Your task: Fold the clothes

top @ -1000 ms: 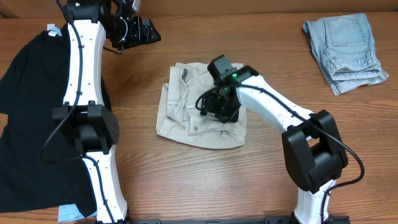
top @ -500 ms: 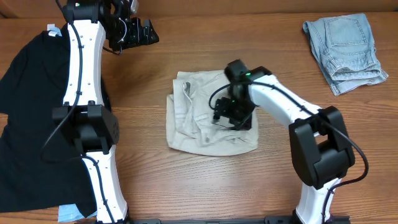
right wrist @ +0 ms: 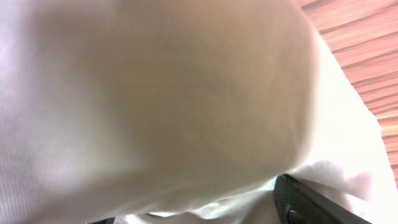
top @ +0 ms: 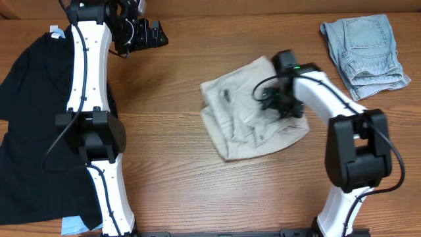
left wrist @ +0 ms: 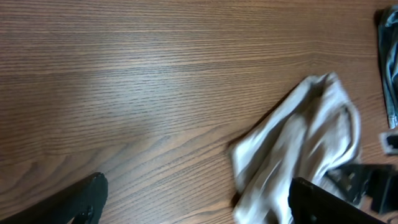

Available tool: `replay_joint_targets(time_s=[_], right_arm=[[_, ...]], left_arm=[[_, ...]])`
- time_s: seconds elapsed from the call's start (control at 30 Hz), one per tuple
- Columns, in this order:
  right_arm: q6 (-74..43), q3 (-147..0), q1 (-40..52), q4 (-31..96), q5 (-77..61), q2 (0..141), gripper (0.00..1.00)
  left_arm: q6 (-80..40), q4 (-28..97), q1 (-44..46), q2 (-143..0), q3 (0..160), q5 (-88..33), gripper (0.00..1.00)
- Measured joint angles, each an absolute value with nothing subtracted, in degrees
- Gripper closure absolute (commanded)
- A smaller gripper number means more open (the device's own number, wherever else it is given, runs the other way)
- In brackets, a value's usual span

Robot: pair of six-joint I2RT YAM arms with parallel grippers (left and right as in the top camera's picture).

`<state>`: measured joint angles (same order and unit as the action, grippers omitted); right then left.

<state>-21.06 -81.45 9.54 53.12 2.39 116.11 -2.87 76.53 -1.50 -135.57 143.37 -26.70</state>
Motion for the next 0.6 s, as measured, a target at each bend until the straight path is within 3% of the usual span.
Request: replay_joint_targets(time_s=[0.1,0.23,0.43,0.5,0.53,0.6], right_arm=[[-19.35,-83.46,4.45,57.43,-1.43,116.11,0.3],[-17.93,-87.59,-0.05,61.54,-10.68,115.2,0.32],[-18.04,-88.66,4.8,59.61,-17.65,110.52,0.34],[-18.2,-89.06,8.32,56.8,-17.76,110.3,0.53],[-18.55,-89.08,10.22,55.05,-17.26,110.32,0.73],[-19.77,-89.1,14.13,51.9,-15.14,110.54,0.86]], left_arm=[[-2.87,76.51,-1.5,-135.57,143.37,-26.7,0.04],[-2.87,76.55,-1.5,-135.57,143.37,-26.7,0.03],[-2.87,76.73,-1.5,-135.57,143.37,-26.7,0.02],[-2.87,76.71,-1.5,-135.57,143.37,-26.7,0.02],[-2.87,76.73,-1.5,-135.57,143.37,-26.7,0.02],[-2.87,76.73,-1.5,-135.57,143.37,-26.7,0.02]])
